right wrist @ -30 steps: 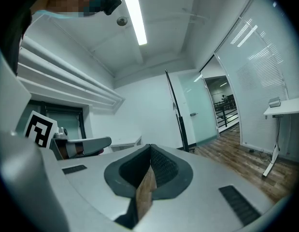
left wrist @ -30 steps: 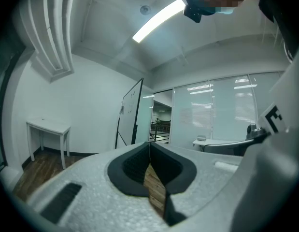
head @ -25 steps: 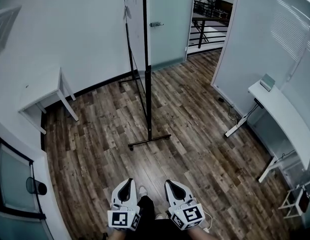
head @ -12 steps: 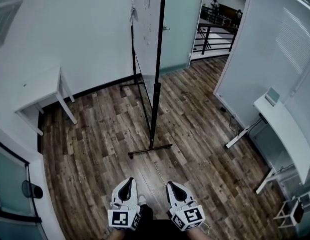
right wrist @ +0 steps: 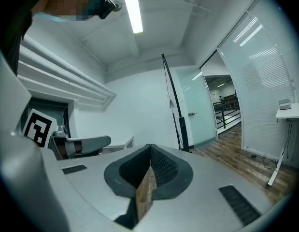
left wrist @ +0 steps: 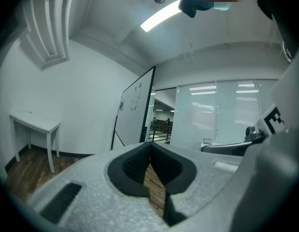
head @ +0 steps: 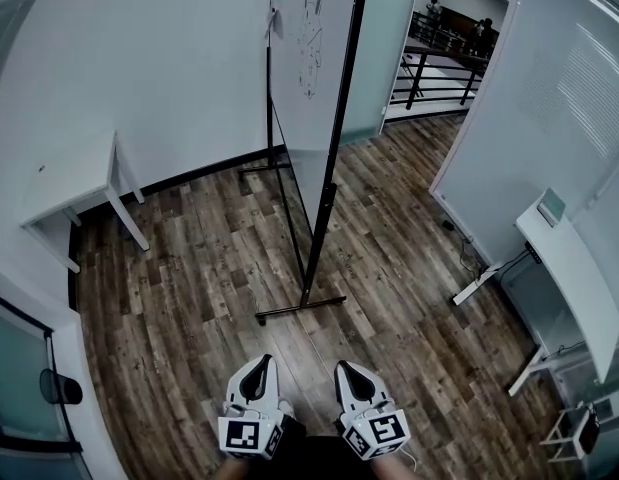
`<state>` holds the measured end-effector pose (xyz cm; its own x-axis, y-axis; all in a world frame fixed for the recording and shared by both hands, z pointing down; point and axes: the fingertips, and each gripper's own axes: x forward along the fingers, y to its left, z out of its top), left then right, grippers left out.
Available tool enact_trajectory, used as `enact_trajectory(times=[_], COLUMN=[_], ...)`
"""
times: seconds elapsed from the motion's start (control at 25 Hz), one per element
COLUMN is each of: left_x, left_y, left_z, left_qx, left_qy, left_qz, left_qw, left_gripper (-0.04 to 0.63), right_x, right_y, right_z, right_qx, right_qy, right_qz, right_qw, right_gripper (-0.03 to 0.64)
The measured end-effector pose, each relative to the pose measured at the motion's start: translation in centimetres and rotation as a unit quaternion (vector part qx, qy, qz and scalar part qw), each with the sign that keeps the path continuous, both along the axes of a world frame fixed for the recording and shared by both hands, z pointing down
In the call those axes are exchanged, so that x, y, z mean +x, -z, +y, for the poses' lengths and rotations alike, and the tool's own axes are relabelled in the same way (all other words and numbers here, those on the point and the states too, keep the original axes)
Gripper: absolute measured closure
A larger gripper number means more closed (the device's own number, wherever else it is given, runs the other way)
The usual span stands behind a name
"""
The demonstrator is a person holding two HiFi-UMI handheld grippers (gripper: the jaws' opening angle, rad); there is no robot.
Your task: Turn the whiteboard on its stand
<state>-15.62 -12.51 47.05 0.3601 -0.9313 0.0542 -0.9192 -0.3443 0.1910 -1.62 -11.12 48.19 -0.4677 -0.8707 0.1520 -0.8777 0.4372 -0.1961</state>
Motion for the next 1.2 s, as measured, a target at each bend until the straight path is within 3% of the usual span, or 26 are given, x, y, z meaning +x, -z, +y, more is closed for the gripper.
enact_trajectory(times=[0.56,1.2], left_x=[-1.6,0.3], left_y=[-0.8,0.2], left_z=[-5.8,-15.5], left_qx=[-0.014,-0.006], left_qy=[0.005,0.065], left_qz=[-0.004,0.003], left_qw=[0.9999,0.9979], left_gripper=[0.578,0.577], right_x=[-0.8,1.7], right_y=[-0.9,-1.5], right_z=[-7.3,-20.1], right_qx=[-0.007,-0.007], right_qy=[-0.007,0.035], right_qz=[0.003,0.011], right_qw=[1.0,0.999], right_gripper=[0.604,0.604])
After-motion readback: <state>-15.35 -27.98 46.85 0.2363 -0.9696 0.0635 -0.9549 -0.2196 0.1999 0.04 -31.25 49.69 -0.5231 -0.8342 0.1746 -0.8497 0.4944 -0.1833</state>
